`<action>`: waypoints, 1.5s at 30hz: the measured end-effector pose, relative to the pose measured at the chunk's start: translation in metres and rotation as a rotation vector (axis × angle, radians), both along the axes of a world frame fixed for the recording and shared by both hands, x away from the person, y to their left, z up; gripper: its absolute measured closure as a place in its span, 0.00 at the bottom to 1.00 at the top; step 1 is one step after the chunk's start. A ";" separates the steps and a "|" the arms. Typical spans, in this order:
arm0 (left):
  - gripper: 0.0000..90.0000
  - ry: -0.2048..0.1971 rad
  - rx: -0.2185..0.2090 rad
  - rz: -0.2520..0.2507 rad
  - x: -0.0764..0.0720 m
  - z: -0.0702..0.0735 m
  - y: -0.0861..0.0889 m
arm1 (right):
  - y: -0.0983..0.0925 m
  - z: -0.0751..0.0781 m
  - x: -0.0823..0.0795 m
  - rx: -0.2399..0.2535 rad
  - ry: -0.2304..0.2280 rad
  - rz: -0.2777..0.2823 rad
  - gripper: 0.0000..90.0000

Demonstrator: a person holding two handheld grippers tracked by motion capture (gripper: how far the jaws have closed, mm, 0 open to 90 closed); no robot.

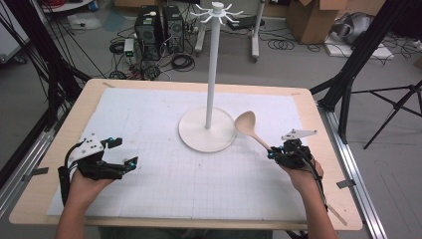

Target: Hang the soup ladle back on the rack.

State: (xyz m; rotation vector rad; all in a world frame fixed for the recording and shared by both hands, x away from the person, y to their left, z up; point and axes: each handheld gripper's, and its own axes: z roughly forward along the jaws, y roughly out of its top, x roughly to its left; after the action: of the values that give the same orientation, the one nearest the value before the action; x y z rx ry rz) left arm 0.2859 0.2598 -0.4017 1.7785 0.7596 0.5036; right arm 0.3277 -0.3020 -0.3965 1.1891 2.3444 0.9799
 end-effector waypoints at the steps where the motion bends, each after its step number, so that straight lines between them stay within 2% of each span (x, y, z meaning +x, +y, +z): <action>1: 0.11 0.000 -0.001 0.000 0.000 0.000 0.000 | 0.001 0.001 -0.001 0.006 -0.001 0.011 0.86; 6: 0.11 0.001 0.002 -0.003 0.000 0.000 -0.001 | 0.011 0.008 -0.009 -0.004 -0.025 0.065 0.86; 13: 0.11 0.001 -0.002 -0.004 0.000 0.000 -0.001 | 0.023 0.023 -0.018 0.008 -0.063 0.132 0.86; 21: 0.11 0.000 -0.002 -0.001 0.000 0.000 0.000 | 0.032 0.030 -0.026 -0.002 -0.076 0.194 0.86; 27: 0.11 -0.001 -0.002 -0.003 0.000 0.000 0.000 | 0.043 0.032 -0.030 0.005 -0.076 0.265 0.86; 37: 0.11 -0.001 -0.004 -0.003 0.000 0.000 0.000 | 0.057 0.030 -0.028 -0.006 -0.072 0.327 0.86; 45: 0.11 0.001 -0.003 -0.008 0.000 0.001 -0.001 | 0.075 0.020 -0.023 -0.041 -0.046 0.434 0.86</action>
State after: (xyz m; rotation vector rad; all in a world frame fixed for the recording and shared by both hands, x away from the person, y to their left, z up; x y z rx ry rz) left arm 0.2854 0.2587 -0.4012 1.7785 0.7530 0.4966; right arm 0.3050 -0.2269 -0.3761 0.6424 2.6277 1.0681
